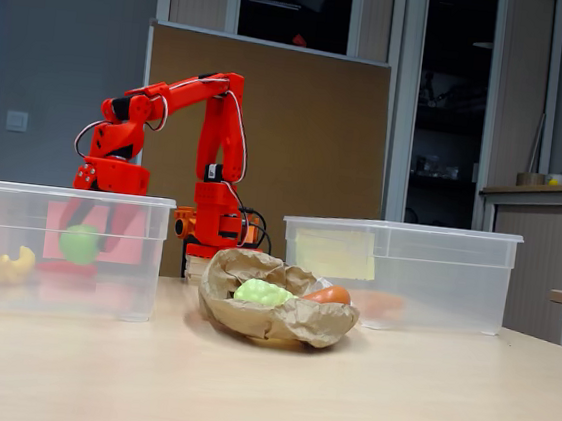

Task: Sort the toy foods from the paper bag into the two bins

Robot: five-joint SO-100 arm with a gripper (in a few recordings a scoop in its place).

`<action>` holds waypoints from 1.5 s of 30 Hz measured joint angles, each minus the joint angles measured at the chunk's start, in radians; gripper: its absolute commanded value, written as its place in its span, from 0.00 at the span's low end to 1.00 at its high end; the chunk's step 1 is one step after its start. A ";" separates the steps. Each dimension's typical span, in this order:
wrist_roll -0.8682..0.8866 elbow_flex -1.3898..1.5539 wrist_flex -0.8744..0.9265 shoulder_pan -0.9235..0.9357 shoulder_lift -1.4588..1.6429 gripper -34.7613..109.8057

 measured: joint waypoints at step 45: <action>-0.153 -0.322 0.290 -0.864 0.410 0.41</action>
